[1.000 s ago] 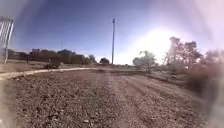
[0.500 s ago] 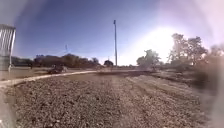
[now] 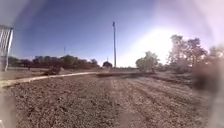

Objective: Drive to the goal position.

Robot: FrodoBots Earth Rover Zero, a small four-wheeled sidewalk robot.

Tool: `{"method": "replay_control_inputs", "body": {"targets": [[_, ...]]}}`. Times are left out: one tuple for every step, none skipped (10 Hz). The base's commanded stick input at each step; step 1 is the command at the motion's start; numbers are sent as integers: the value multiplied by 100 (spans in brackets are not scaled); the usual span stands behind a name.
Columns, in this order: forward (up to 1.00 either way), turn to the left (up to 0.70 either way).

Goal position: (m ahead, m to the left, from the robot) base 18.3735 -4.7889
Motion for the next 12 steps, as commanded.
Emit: {"method": "replay_control_inputs", "body": {"targets": [[50, 0], [50, 0], [50, 0], [50, 0], [50, 25], [50, 26], [50, 26], [50, 24], [50, 0], [50, 0], [50, 0], [50, 0]]}}
